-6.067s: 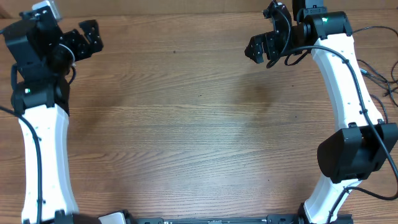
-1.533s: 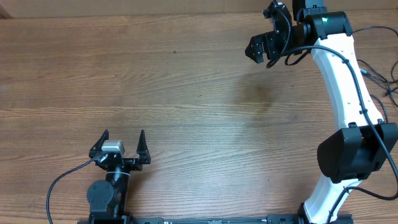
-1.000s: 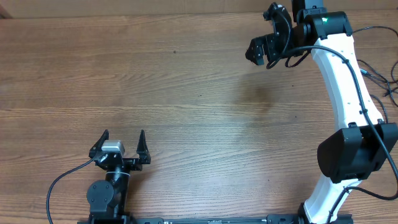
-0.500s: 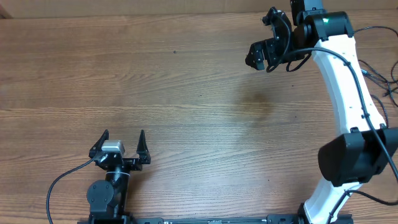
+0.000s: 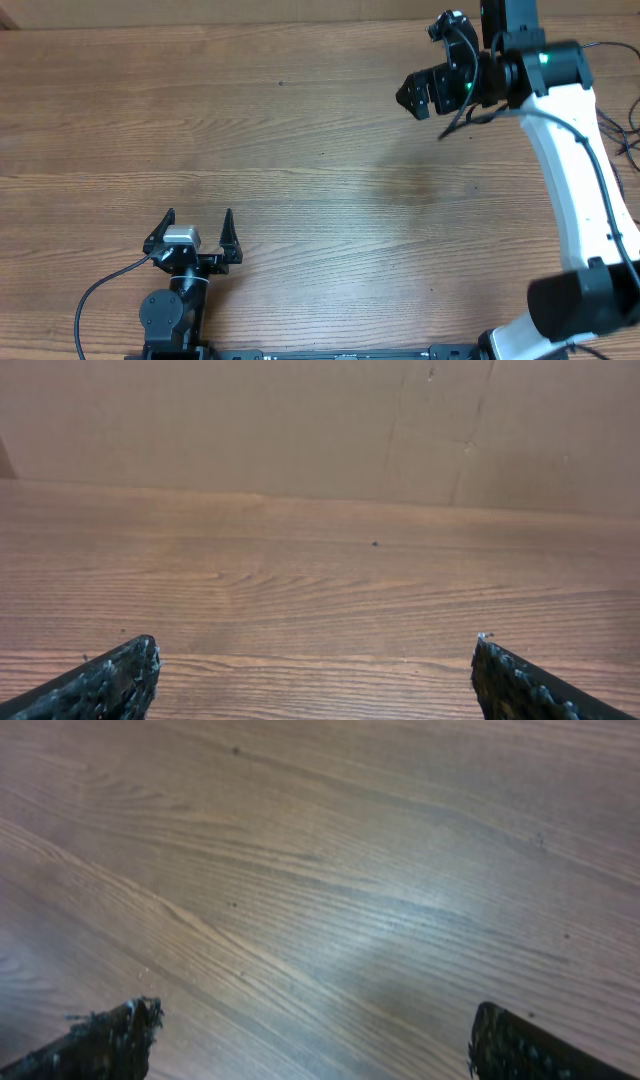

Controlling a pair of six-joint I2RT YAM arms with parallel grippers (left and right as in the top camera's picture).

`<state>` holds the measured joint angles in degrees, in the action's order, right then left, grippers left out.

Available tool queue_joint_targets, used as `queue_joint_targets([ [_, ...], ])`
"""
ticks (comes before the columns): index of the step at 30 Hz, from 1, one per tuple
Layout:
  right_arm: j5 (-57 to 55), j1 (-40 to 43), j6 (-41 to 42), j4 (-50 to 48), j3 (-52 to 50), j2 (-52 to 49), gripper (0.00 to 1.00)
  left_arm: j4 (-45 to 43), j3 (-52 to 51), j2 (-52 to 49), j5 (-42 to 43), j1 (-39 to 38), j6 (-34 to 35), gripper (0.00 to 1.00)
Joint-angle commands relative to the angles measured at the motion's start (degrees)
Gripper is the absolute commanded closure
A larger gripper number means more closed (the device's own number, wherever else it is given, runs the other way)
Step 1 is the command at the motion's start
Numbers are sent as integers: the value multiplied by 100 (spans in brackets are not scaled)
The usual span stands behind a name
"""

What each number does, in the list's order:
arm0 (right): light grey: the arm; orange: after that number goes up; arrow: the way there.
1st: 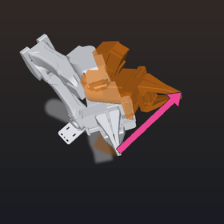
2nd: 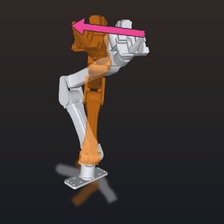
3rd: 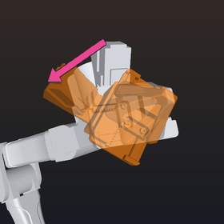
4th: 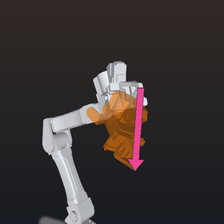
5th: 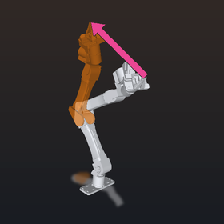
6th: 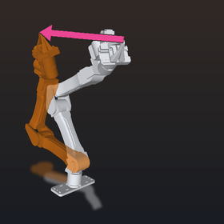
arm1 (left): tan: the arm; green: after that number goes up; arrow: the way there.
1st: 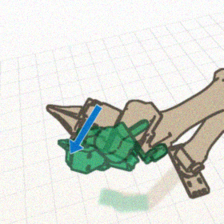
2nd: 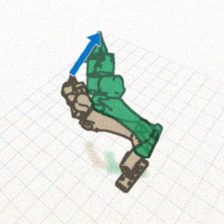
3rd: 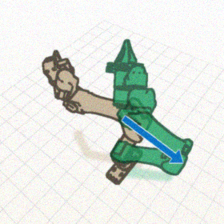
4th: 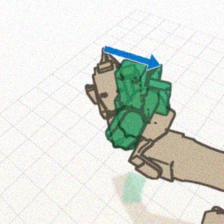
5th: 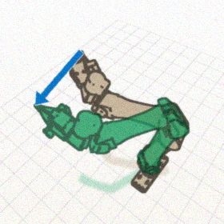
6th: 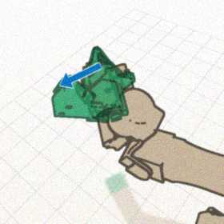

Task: Untangle cables

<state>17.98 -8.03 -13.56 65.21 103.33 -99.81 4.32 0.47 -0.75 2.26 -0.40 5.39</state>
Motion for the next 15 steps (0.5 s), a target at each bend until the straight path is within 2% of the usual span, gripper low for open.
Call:
queue_joint_targets([
  [1,9,-28,0,-382,-686,592,0,13,-20,50,-79,-37,-157,0],
  [15,208,-26,0,-4059,-4404,2538,0,13,-20,50,-79,-37,-157,0],
])
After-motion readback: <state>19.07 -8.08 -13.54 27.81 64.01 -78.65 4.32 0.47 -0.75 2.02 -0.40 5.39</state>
